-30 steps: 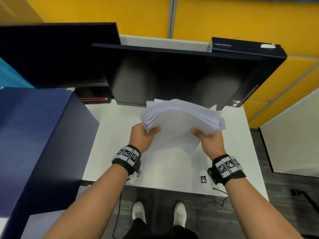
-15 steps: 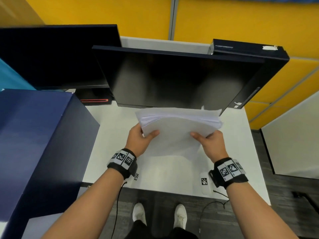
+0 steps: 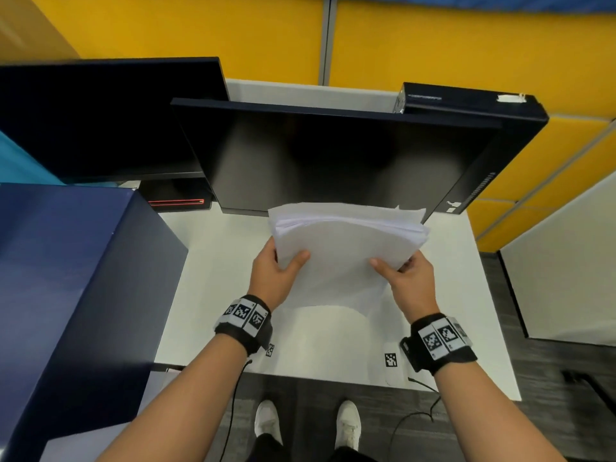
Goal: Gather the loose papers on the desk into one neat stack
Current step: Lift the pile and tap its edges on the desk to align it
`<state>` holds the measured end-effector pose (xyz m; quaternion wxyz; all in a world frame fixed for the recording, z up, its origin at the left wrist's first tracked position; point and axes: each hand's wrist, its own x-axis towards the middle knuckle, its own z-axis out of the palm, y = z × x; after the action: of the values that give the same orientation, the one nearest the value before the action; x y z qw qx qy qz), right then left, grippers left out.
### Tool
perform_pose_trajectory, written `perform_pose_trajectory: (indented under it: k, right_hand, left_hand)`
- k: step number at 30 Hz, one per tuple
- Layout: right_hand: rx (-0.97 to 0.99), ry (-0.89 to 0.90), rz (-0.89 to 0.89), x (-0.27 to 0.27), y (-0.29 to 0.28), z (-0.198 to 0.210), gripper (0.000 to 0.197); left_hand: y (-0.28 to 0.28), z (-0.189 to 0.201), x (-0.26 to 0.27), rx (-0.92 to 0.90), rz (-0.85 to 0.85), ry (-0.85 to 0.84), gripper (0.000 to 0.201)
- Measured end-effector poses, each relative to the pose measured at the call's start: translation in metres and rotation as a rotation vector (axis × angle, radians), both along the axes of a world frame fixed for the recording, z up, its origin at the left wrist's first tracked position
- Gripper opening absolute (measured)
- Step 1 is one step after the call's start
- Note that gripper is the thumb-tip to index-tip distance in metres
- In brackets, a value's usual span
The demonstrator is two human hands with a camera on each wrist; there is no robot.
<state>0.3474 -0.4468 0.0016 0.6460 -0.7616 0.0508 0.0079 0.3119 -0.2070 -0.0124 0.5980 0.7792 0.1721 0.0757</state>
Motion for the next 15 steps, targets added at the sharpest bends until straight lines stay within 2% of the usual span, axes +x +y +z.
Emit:
perform_pose_trajectory:
  k: [4, 7, 10, 15]
  right_hand:
    - [0.081, -0.056, -0.001, -0.005, 0.002, 0.011, 0.053]
    - [0.177, -0.102, -0.04, -0.008, 0.011, 0.027, 0.063]
    - [0.255, -0.109, -0.153, -0.006, 0.022, 0.047, 0.065]
    - [0.156, -0.058, -0.288, 0.009, 0.036, 0.062, 0.057]
  left_hand:
    - [-0.009, 0.019, -0.002, -0.121, 0.046, -0.141, 0.058]
    - [-0.02, 0.04, -0.005, -0.176, 0.148, -0.249, 0.052]
    - [-0.031, 0.062, -0.001, -0.263, 0.291, -0.285, 0.033]
    - [-0.037, 0.072, 0.012, -0.284, 0.359, -0.228, 0.027]
